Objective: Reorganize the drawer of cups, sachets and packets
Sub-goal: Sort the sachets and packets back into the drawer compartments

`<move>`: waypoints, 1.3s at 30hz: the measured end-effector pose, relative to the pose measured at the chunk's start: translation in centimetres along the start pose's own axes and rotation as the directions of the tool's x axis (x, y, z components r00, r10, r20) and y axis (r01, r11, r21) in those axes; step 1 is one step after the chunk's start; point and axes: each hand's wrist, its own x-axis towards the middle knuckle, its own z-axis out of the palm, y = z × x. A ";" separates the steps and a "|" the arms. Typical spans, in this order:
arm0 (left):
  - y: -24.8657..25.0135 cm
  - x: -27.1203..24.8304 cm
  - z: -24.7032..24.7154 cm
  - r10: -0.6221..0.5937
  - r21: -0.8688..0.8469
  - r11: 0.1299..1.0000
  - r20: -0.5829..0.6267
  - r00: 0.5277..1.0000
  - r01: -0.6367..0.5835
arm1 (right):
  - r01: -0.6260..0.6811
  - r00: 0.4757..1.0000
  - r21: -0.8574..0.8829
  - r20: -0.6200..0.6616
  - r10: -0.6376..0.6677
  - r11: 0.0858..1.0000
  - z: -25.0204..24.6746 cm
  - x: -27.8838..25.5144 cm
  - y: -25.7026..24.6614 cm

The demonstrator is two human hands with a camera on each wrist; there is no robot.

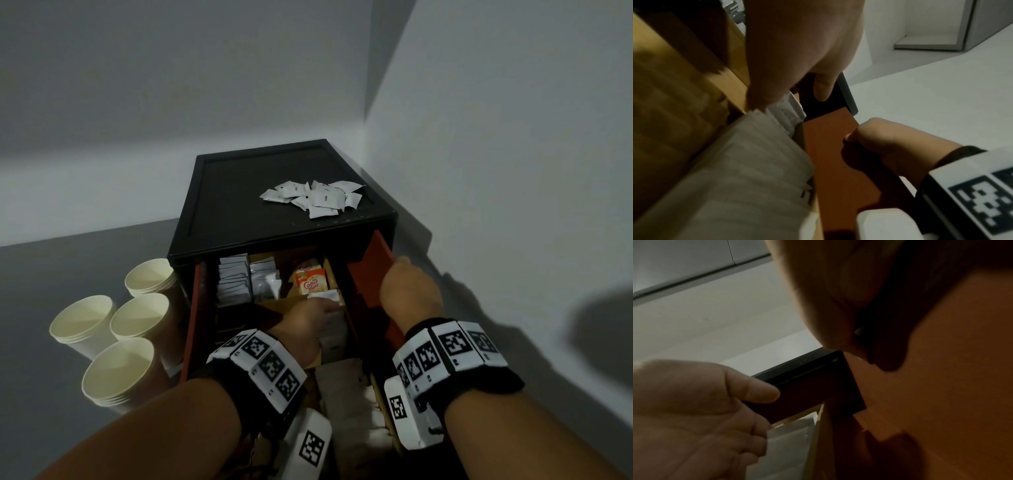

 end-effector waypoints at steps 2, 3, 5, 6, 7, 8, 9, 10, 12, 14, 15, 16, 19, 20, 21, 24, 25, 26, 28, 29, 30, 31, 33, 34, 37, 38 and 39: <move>-0.1 0.2 0.1 0.004 -0.070 0.998 0.030 1.000 -0.002 | 0.013 1.000 0.003 -0.011 -0.013 1.000 -0.1 -0.3 -0.1; 0.0 -0.1 0.1 0.005 -0.086 0.996 0.004 1.000 -0.005 | 0.014 1.000 0.008 -0.012 -0.014 1.000 -0.1 -0.3 0.0; 0.0 -0.4 0.1 0.009 -0.124 0.992 -0.036 0.999 -0.014 | 0.024 1.000 0.009 -0.013 -0.024 1.000 -0.3 -0.4 -0.1; 0.1 -0.6 0.0 0.008 -0.129 0.992 -0.012 1.000 -0.010 | 0.025 1.000 0.005 -0.012 -0.025 1.000 -0.3 -0.4 -0.1; 0.1 -0.7 0.1 -0.004 -0.122 0.993 0.028 1.000 0.007 | 0.027 1.000 0.006 -0.015 -0.027 1.000 -0.4 -0.4 -0.1; 0.2 -1.1 0.2 -0.010 -0.113 0.993 0.053 0.999 0.016 | 0.027 1.000 0.002 -0.015 -0.027 1.000 -0.3 -0.4 -0.1; 0.3 -1.2 0.2 -0.010 -0.105 0.994 0.078 0.997 0.019 | 0.026 1.000 -0.001 -0.015 -0.026 1.000 -0.4 -0.4 -0.2; 0.4 -1.4 0.4 -0.002 -0.114 0.993 0.104 0.995 0.014 | 0.025 1.000 -0.004 -0.012 -0.025 1.000 -0.4 -0.4 -0.2; 0.5 -1.5 0.2 -0.003 -0.126 0.992 0.148 0.989 0.022 | 0.025 1.000 -0.009 -0.011 -0.025 1.000 -0.5 -0.4 -0.1; 0.5 -1.3 -0.1 0.002 -0.136 0.991 0.114 0.994 0.013 | 0.022 1.000 -0.014 -0.007 -0.022 1.000 -0.5 -0.5 -0.1; 0.6 -1.4 -0.1 -0.006 -0.143 0.989 0.108 0.994 0.022 | 0.022 1.000 -0.018 -0.007 -0.022 1.000 -0.4 -0.5 -0.1; 0.7 -1.8 0.1 -0.011 -0.156 0.987 0.114 0.993 0.029 | 0.022 1.000 -0.022 -0.008 -0.023 1.000 -0.4 -0.4 -0.1; 0.7 -2.4 0.3 -0.005 -0.171 0.985 0.150 0.989 0.031 | 0.036 0.999 -0.016 -0.019 -0.036 0.999 -0.3 -0.5 0.0; 0.9 -2.6 0.3 -0.003 -0.155 0.988 0.145 0.989 0.025 | 0.039 0.999 -0.013 -0.021 -0.039 0.999 -0.3 -0.4 0.1; 0.8 -2.3 0.0 -0.003 -0.134 0.991 0.134 0.991 0.021 | 0.040 0.999 -0.010 -0.023 -0.040 0.999 -0.3 -0.4 0.1; 1.0 -2.6 -0.1 -0.019 -0.127 0.991 0.105 0.994 0.032 | 0.040 0.999 -0.007 -0.024 -0.041 0.999 -0.4 -0.4 0.2; 0.9 -2.4 -0.2 -0.018 -0.120 0.992 0.077 0.997 0.027 | 0.038 0.999 -0.006 -0.020 -0.038 0.999 -0.4 -0.3 0.2; 0.9 -2.3 -0.2 -0.014 -0.098 0.995 0.061 0.998 0.020 | 0.035 0.999 -0.004 -0.014 -0.035 0.999 -0.4 -0.3 0.2; 0.9 -2.3 -0.1 0.011 -0.054 0.999 0.036 0.999 -0.009 | 0.030 1.000 0.002 -0.004 -0.030 1.000 -0.5 -0.3 0.2; 0.9 -2.4 -0.1 0.022 -0.040 0.999 0.034 0.999 -0.021 | 0.024 1.000 0.008 0.008 -0.024 1.000 -0.5 -0.2 0.2; 1.2 -2.7 0.1 0.025 -0.014 1.000 0.033 0.999 -0.024 | 0.018 0.999 0.020 0.029 -0.018 1.000 -0.6 -0.1 0.2; 1.7 -3.0 0.3 0.032 0.036 0.999 0.031 0.999 -0.033 | 0.012 0.998 0.037 0.059 -0.014 0.999 -0.7 0.1 0.2; 2.9 -3.2 0.2 0.105 0.122 0.988 -0.053 0.993 -0.098 | -0.007 0.992 0.073 0.126 -0.002 0.997 -0.9 0.4 0.1; 3.7 -3.7 0.2 0.138 0.184 0.976 -0.098 0.986 -0.118 | -0.013 0.989 0.084 0.145 0.001 0.996 -1.1 0.5 0.0; 6.4 -3.7 -0.1 0.230 0.317 0.928 -0.080 0.970 -0.194 | 0.008 0.994 0.083 0.105 -0.017 0.997 -2.1 1.0 -1.0; 7.5 -3.9 -0.1 0.257 0.327 0.919 -0.073 0.964 -0.220 | 0.041 0.996 0.084 0.073 -0.048 0.996 -2.5 1.3 -1.6; 8.6 -4.0 -0.1 0.291 0.342 0.906 -0.073 0.954 -0.250 | 0.090 0.995 0.087 0.042 -0.094 0.992 -3.0 1.6 -2.4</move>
